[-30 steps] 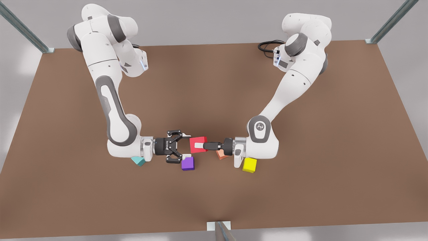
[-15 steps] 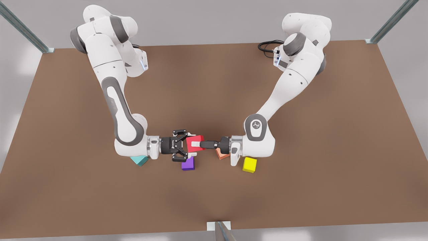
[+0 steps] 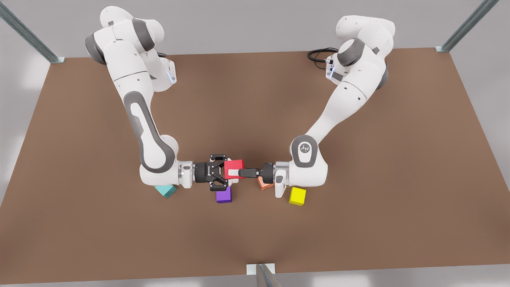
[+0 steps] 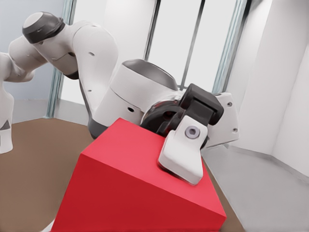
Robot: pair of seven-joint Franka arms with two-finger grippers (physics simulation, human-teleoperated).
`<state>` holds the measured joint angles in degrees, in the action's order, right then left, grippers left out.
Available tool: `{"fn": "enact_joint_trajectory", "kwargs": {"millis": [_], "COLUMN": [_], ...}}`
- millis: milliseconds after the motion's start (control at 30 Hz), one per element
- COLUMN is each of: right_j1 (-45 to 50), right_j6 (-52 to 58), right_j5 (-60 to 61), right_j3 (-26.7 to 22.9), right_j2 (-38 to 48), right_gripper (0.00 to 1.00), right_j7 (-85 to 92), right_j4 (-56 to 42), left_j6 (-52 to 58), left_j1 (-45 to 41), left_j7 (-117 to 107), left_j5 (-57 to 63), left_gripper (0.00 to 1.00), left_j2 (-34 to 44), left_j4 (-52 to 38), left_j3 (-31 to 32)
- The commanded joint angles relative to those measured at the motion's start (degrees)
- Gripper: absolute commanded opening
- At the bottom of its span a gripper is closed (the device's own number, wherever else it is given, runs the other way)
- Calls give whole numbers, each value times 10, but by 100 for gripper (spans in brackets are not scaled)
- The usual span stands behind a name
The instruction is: Pick up red wooden cube and pass to hand red wooden cube and place in blue wooden cube
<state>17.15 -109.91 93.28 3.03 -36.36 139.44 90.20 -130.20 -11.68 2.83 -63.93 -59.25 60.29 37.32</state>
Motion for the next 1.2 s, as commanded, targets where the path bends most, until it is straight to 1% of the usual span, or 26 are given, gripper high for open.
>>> {"fn": "enact_joint_trajectory", "kwargs": {"millis": [0, 33, 200, 267, 400, 467, 533, 567, 600, 633, 667, 700, 733, 767, 800, 833, 867, 900, 967, 1000, 1067, 1100, 1167], "right_j1": [0, 0, -1, -2, -8, -22, -41, -48, -55, -70, -78, -85, -95, -106, -112, -110, -106, -104, -105, -105, -105, -105, -103], "right_j6": [0, 0, 1, 4, 7, 9, 23, 30, 34, 44, 45, 48, 48, 49, 50, 51, 65, 69, 68, 68, 66, 63, 34], "right_j5": [7, 7, 6, 5, 2, -24, -78, -102, -122, -171, -209, -255, -306, -361, -409, -443, -495, -528, -621, -663, -716, -749, -760], "right_j3": [0, 0, 0, 0, -2, -6, -6, -7, -7, -7, -7, -7, -7, -8, -11, -29, -55, -65, -80, -90, -120, -121, -128], "right_j2": [1, 1, 2, 2, 1, 2, 1, -3, -9, -9, -9, -6, -5, -3, -3, -2, -2, -5, -11, -10, -9, -7, -10], "right_gripper": [51, 51, 51, 52, 53, 53, 53, 53, 53, 53, 53, 53, 53, 53, 53, 53, 53, 53, 53, 53, 53, 53, 53], "right_j7": [18, 18, 17, 10, 7, -4, -53, -67, -82, -118, -143, -178, -205, -234, -240, -241, -241, -245, -280, -294, -292, -294, -294], "right_j4": [0, 0, -1, -1, -5, -16, -19, -18, -17, -20, -20, -20, -32, -40, -54, -68, -98, -123, -170, -174, -180, -181, -173], "left_j6": [0, -1, 0, 7, 67, 109, 208, 320, 409, 498, 525, 542, 550, 559, 559, 494, 421, 424, 435, 451, 481, 483, 483], "left_j1": [0, 0, 2, 20, 63, 97, 156, 205, 216, 228, 276, 359, 389, 390, 368, 252, 112, 105, 105, 103, 107, 109, 110], "left_j7": [6, 6, 6, 7, -4, -12, -91, -199, -337, -391, -389, -353, -323, -300, -144, -96, -107, -97, -100, -103, -100, -99, -99], "left_j5": [-1, -1, -1, 3, 7, 21, 121, 302, 525, 667, 667, 631, 650, 693, 690, 646, 614, 615, 611, 609, 593, 592, 592], "left_gripper": [96, 100, 100, 100, 100, 100, 100, 100, 100, 100, 100, 100, 100, 100, 100, 100, 100, 100, 100, 100, 100, 100, 100], "left_j2": [1, 1, 2, 6, 12, 21, 28, 76, 151, 208, 208, 208, 208, 211, 264, 350, 462, 479, 447, 451, 458, 458, 455], "left_j4": [0, 0, 1, 6, 14, 29, 26, 23, 9, -3, -32, -33, -32, -25, 4, 93, 214, 237, 229, 227, 209, 208, 208], "left_j3": [0, 0, 0, 0, 1, 1, 2, 4, 4, 1, 1, 12, 19, 20, -56, -205, -325, -322, -311, -292, -285, -286, -285]}}
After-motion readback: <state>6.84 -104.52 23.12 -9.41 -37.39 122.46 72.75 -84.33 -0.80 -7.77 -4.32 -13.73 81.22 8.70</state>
